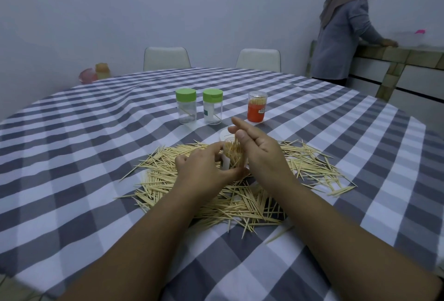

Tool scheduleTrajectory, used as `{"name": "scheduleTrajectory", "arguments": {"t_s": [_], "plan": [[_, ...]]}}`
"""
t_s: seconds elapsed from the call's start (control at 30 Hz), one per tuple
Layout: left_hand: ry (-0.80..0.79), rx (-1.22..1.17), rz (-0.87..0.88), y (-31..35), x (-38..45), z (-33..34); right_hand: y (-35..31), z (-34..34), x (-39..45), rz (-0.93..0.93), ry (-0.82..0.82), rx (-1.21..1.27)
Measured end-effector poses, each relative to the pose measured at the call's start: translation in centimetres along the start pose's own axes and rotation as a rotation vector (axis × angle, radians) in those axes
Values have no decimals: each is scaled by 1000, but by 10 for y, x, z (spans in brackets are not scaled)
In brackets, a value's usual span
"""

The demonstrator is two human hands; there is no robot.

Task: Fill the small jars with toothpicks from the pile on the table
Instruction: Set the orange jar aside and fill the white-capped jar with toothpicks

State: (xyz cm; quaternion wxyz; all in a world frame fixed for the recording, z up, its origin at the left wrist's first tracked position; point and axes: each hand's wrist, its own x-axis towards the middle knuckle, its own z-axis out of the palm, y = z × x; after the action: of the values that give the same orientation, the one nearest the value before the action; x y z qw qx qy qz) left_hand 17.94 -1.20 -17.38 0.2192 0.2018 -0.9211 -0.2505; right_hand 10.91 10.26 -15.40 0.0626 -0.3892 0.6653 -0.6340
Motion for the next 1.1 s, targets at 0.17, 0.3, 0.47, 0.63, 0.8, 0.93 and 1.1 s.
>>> {"name": "scheduleTrajectory", "arguments": {"t_s": [0.17,0.3,0.47,0.63,0.8,0.93,1.1], "plan": [[37,-15,3,0,0,2,9,7,-1,-169,-28,-457],[38,-19,-7,3,-2,1,9,6,-2,-182,25,-527],[37,-47,-13,6,-5,-3,-2,0,-5,20,-124,-227],[29,-68,-27,9,-8,-6,-9,-23,0,104,-14,-149],[24,-62,-37,11,-9,-9,-8,-60,3,258,-303,-795],[24,-74,-44,11,-9,-9,-4,-75,-4,319,-519,-1095],[24,-82,-45,12,-10,-11,-3,-70,0,240,-567,-1238]]}}
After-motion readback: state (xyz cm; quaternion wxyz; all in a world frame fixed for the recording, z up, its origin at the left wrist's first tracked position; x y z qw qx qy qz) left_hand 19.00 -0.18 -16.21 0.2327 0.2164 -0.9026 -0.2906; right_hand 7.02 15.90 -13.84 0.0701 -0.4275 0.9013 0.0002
